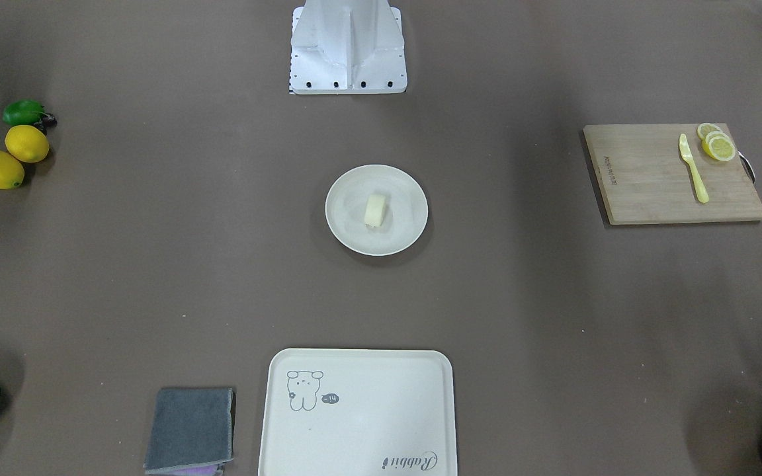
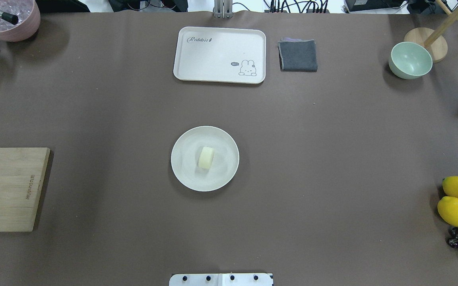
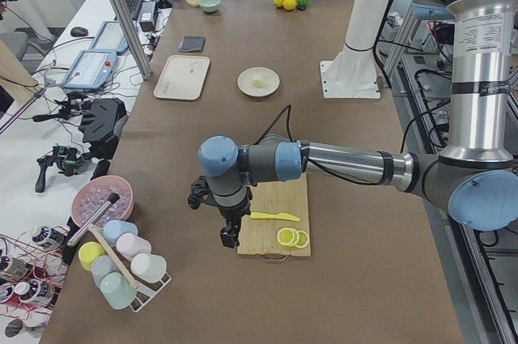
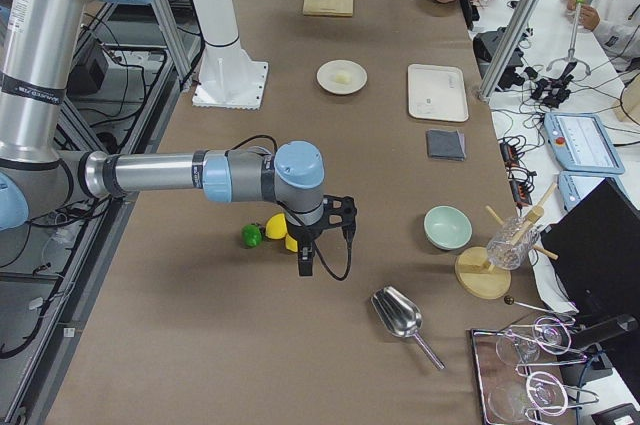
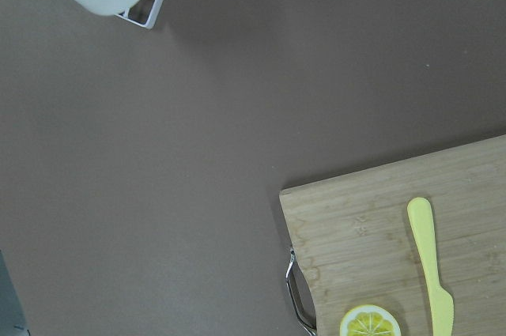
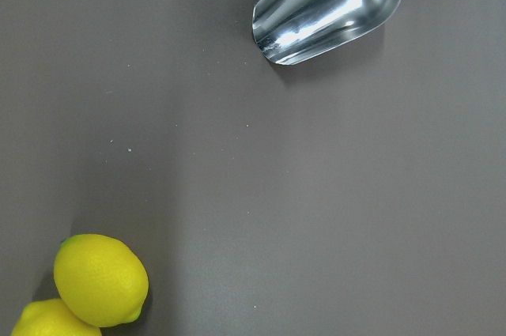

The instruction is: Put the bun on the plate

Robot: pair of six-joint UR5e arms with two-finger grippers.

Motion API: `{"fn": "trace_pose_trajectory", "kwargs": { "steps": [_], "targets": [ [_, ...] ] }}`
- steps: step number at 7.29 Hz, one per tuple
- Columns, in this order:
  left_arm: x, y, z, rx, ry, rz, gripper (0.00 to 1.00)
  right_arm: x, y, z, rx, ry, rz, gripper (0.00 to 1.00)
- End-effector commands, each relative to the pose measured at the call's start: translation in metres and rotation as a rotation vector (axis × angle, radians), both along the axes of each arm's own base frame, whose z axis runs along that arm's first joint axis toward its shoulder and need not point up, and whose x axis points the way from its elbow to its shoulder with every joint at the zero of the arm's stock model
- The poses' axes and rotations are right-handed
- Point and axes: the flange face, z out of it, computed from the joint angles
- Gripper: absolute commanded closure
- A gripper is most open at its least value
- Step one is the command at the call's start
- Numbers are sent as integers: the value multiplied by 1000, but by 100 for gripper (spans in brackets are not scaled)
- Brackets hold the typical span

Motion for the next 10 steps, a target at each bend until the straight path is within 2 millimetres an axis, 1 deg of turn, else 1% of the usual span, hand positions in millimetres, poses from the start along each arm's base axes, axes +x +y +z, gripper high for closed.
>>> {"fn": "trace_pose_trajectory", "kwargs": {
  "steps": [1, 2, 3, 5, 7, 8, 9, 10],
  "targets": [
    [-12, 7, 6, 6, 12, -30, 3, 0, 0, 0, 0, 1, 0, 0],
    [-13, 1, -1, 17, 14, -33, 3, 0, 0, 0, 0, 1, 0, 0],
    [-14, 0, -1, 18, 11, -35, 2, 0, 0, 0, 0, 1, 0, 0],
    [-25, -8, -7, 33, 8, -55, 3, 0, -1, 0, 1, 1, 0, 0],
    [-30, 2, 3, 27, 8, -69, 2, 0, -1, -1, 3, 1, 0, 0],
    [-31, 10, 9, 63, 6, -71, 3, 0, -1, -1, 2, 1, 1, 0],
    [-31, 19, 20, 105, 5, -73, 3, 0, -1, -1, 2, 1, 1, 0],
    [-30, 28, 39, 133, 8, -73, 3, 0, -1, -1, 2, 1, 1, 0]
  ]
}}
